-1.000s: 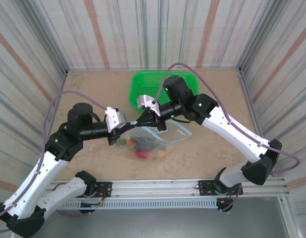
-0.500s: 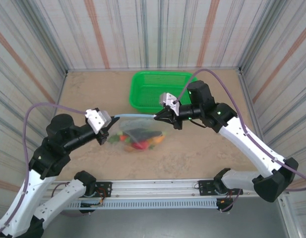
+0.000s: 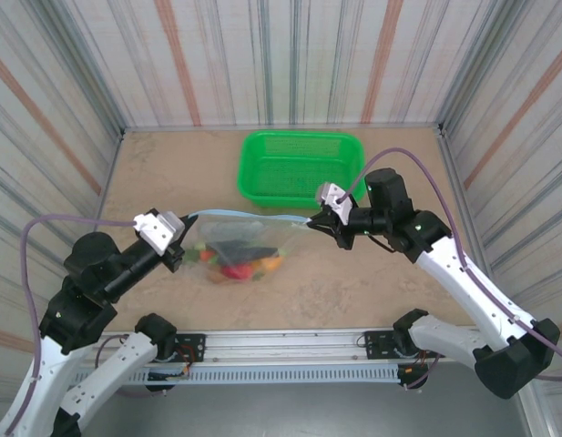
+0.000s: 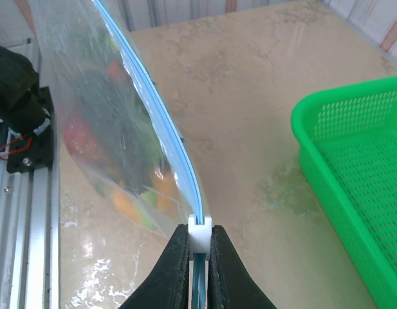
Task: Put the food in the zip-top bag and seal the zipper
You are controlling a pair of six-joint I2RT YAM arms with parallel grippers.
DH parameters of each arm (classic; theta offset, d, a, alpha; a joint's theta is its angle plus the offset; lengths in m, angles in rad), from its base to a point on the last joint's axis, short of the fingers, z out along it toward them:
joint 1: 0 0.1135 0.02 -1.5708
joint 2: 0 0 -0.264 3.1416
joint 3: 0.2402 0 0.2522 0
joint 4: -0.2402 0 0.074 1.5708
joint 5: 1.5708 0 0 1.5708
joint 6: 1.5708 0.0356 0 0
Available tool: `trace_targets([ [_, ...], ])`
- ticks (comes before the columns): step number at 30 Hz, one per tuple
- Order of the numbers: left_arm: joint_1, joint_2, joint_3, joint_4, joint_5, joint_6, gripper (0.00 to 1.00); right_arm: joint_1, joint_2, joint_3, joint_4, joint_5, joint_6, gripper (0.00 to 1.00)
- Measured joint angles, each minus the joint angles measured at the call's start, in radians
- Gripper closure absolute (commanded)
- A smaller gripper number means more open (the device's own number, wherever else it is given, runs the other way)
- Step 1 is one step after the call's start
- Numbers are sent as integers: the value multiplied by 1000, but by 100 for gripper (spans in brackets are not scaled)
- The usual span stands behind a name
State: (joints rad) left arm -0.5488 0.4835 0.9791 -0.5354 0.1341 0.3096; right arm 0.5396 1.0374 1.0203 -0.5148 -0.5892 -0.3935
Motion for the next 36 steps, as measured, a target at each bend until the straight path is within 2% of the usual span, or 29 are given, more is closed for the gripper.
trace_targets([
  [9,0,-3,0,-21,-2,0,100,-9,-27,-33,-3,59,28,100],
  [14,0,-2,-10,-42,4,-5,100,-9,-35,-32,-19,79,83,100],
  [18,5,-6,-14,-51,46,-51,100,7,-105,-32,-55,117,157,100],
  [25,6,-102,-101,-74,168,-286,100,115,-275,-14,-220,238,324,100],
  [31,6,-132,-198,-117,278,-535,100,243,-280,59,-420,413,465,100],
  [33,6,-132,-229,-123,290,-603,100,281,-272,77,-468,464,491,100],
  [36,6,-106,-264,-116,270,-692,100,280,-233,91,-482,510,513,100],
])
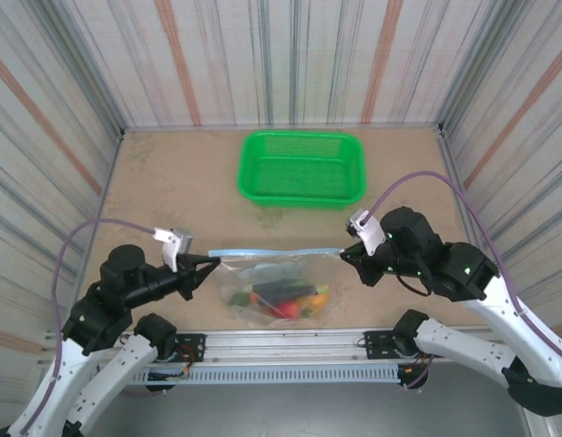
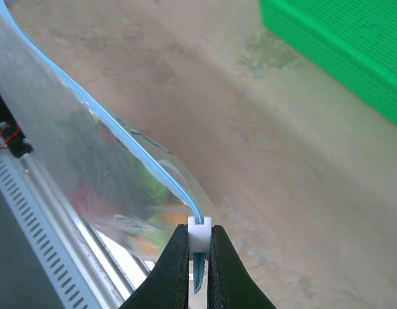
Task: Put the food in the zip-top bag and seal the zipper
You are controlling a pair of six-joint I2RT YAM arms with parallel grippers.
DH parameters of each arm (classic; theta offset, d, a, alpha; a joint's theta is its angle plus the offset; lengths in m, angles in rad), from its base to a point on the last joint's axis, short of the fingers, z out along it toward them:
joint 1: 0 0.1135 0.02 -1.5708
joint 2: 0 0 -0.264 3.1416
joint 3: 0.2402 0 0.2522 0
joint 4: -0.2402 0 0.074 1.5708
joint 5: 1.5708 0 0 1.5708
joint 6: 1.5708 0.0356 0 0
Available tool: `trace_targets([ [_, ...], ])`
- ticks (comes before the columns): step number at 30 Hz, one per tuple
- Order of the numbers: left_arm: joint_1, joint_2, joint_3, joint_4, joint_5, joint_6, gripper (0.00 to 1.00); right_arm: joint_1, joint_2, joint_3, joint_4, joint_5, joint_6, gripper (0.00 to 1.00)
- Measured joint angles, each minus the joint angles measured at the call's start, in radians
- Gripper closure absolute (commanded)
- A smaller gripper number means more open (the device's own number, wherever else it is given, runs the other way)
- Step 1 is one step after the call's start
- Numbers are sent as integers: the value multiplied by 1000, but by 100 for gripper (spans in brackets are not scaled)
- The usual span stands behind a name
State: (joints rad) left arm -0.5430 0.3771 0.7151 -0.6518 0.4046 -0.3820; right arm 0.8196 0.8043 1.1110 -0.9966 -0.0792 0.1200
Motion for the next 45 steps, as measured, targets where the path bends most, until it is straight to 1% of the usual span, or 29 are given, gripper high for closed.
trace_targets([
  [2,0,63,-11,29,-39,-58,100,-32,63,4,11,34,10,100],
  [3,0,109,-12,51,-57,-80,100,-60,98,4,24,52,18,88],
  [4,0,169,-13,82,-78,-105,100,-93,139,4,43,72,33,72],
  [5,0,237,-13,114,-103,-126,100,-126,182,4,63,106,53,60],
  [7,6,372,-10,159,-161,-159,100,-175,248,6,86,185,83,45],
  [8,8,452,-2,171,-200,-175,100,-192,275,11,97,227,92,42],
  [11,22,684,60,158,-315,-219,99,-196,308,52,124,309,109,41],
  [12,28,749,88,146,-349,-229,94,-196,307,68,140,327,110,40],
  [13,35,819,124,130,-389,-238,92,-196,301,83,161,346,112,38],
  [15,48,929,188,105,-459,-256,91,-200,281,94,200,371,114,37],
  [17,66,1011,222,99,-507,-272,87,-218,254,93,220,374,115,36],
  [18,74,1038,227,99,-520,-274,84,-231,244,91,227,374,116,36],
  [20,94,1092,227,95,-537,-274,68,-262,220,79,240,369,116,33],
  [21,103,1114,225,94,-542,-277,58,-277,207,72,242,364,116,25],
  [22,110,1126,219,96,-546,-279,46,-287,194,64,244,363,117,13],
  [23,112,1129,212,95,-549,-280,38,-293,183,60,242,363,116,1],
  [24,112,1125,204,93,-555,-285,31,-295,171,60,241,363,111,1],
  [25,113,1115,199,89,-557,-284,22,-295,156,60,241,363,105,1],
  [27,119,1079,197,76,-557,-270,15,-296,132,61,238,365,104,1],
  [28,129,1044,197,71,-555,-259,4,-296,121,65,233,367,104,1],
  [29,139,1010,198,69,-554,-239,1,-296,112,70,229,365,103,1],
  [31,170,898,200,75,-516,-190,1,-296,84,79,226,342,87,1],
  [34,217,710,204,111,-412,-99,1,-296,23,77,235,291,60,1],
  [37,227,551,213,149,-355,-23,1,-297,-35,56,265,264,41,1],
  [39,227,475,210,183,-354,12,1,-299,-53,17,288,265,27,1],
  [41,226,428,186,235,-393,33,1,-308,-48,-60,335,274,26,1],
  [45,226,377,68,367,-473,129,1,-339,3,-256,429,292,25,1],
])
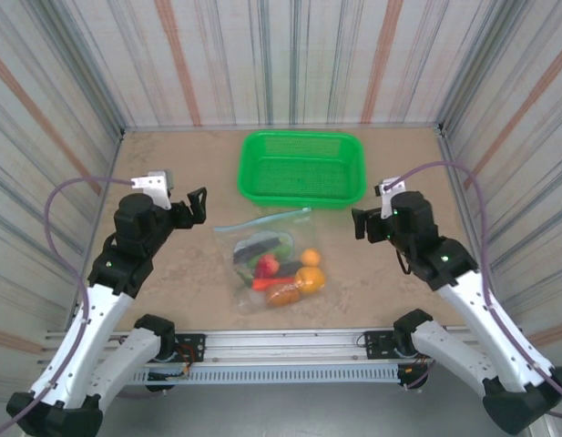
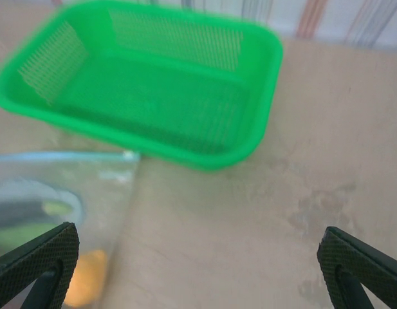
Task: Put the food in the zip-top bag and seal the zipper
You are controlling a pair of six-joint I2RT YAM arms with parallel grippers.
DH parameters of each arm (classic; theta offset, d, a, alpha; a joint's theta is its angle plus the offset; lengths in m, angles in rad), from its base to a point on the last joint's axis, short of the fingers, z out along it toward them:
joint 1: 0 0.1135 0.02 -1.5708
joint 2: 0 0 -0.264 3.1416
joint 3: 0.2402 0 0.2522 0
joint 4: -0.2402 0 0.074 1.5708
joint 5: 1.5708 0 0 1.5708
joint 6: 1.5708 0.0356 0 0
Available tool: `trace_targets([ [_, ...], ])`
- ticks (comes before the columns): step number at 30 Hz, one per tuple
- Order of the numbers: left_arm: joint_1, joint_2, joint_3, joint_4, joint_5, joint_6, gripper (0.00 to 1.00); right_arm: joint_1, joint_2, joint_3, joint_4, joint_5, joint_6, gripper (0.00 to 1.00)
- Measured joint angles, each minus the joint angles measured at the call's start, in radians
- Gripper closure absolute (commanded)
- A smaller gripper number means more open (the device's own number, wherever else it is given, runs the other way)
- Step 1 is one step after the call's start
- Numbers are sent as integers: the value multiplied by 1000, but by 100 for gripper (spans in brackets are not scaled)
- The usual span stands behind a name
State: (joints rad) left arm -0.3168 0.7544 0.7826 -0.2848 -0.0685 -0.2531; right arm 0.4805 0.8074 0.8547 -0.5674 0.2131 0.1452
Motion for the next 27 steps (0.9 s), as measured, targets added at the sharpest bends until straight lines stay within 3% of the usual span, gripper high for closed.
trace_targets([
  [5,0,45,-274,293,-107,151,1,-52,8,-175,164,23,-20,1],
  [9,47,131,-484,494,-130,229,1,-122,-3,-267,353,18,-42,1],
  [15,169,303,-469,641,-118,242,1,-234,106,-296,518,30,-76,1],
  [19,226,386,-457,696,-80,253,1,-360,193,-362,616,24,-75,1],
  [27,332,570,-477,1013,83,262,1,-526,330,-605,983,-75,-18,1],
])
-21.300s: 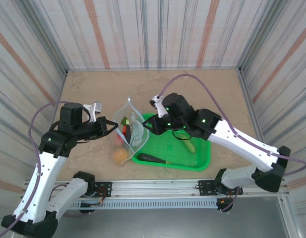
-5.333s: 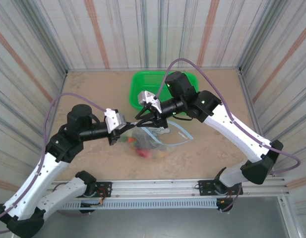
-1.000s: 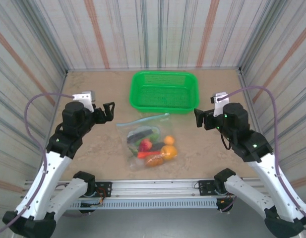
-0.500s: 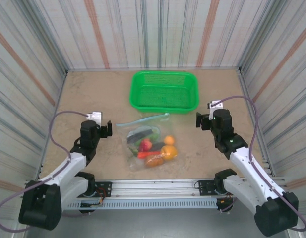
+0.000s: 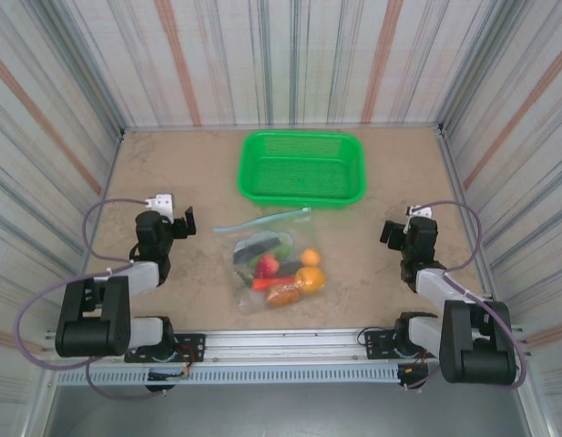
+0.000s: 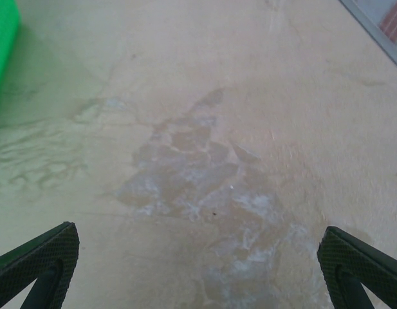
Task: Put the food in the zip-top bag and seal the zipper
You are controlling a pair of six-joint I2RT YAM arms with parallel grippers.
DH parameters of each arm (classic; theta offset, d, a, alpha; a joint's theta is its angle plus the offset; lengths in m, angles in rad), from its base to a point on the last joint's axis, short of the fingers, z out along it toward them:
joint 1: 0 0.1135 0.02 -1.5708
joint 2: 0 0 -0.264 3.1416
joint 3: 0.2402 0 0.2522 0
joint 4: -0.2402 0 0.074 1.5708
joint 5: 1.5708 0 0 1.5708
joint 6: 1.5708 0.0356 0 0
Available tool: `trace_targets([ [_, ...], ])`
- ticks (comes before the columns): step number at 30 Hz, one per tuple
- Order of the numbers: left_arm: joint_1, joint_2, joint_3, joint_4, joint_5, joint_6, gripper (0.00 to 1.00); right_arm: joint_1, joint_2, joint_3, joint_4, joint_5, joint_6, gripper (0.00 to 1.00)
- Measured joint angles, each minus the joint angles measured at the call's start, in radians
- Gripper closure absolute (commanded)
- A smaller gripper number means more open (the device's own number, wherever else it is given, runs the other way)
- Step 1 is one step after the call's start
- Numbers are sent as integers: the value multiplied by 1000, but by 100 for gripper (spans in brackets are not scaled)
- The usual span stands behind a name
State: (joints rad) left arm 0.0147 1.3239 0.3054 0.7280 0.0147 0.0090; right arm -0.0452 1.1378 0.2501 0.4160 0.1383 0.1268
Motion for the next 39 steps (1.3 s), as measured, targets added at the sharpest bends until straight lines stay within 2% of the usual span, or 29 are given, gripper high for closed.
trace_targets([
  [4,16,148,-23,179,54,6,1,-30,97,-3,188,-89,-4,1],
  [11,16,191,77,109,91,16,1,-82,358,2,516,-234,0,1],
  [15,2,191,101,93,90,24,1,-45,415,82,450,-264,-20,1],
  [19,-3,191,101,68,90,32,1,-16,415,153,443,-233,-31,1],
  [39,-4,191,101,53,75,38,1,-5,415,157,410,-176,-31,1],
])
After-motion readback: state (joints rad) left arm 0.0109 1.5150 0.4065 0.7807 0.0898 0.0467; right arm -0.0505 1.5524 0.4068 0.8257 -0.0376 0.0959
